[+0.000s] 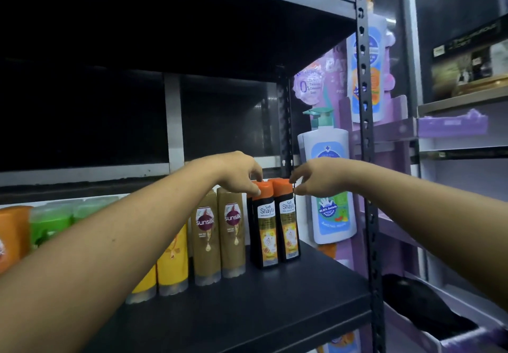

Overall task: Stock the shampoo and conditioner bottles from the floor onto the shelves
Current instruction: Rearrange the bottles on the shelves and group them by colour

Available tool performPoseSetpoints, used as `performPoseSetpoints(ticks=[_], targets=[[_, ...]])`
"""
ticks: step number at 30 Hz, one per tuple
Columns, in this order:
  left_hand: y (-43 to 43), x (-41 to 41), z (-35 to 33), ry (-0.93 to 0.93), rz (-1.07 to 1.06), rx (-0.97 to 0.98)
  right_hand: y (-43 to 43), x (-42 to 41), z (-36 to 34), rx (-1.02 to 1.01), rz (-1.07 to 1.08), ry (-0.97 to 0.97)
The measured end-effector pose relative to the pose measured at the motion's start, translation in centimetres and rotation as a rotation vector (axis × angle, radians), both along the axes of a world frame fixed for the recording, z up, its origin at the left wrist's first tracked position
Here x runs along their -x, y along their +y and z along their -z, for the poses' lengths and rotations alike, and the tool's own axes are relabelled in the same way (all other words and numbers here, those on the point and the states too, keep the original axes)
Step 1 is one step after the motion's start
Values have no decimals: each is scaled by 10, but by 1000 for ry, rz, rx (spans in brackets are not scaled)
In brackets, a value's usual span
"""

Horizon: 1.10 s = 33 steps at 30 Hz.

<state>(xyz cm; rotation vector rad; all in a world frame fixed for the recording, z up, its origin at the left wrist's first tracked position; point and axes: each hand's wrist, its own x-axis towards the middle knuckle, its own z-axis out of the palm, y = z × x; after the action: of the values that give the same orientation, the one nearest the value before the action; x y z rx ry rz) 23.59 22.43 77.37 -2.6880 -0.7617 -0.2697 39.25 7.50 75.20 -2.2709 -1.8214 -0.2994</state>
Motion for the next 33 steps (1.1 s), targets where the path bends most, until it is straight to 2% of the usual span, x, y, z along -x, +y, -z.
performPoseSetpoints(ticks=[10, 15, 18, 22, 26, 33], targets=[[64, -71, 4, -67, -40, 86, 107, -45, -4, 13, 37, 31], [79, -90, 11, -106, 17, 159, 142, -63, -2, 97, 10, 216], [84, -92, 18, -131, 49, 92, 151, -68, 6, -3, -37, 368], [88, -86, 20, -151, 106, 31, 153, -75, 14, -116, -85, 434], [83, -82, 16, -115, 117, -7, 149, -72, 15, -125, -112, 452], [82, -77, 18, -143, 117, 60, 145, -69, 13, -102, -127, 477]])
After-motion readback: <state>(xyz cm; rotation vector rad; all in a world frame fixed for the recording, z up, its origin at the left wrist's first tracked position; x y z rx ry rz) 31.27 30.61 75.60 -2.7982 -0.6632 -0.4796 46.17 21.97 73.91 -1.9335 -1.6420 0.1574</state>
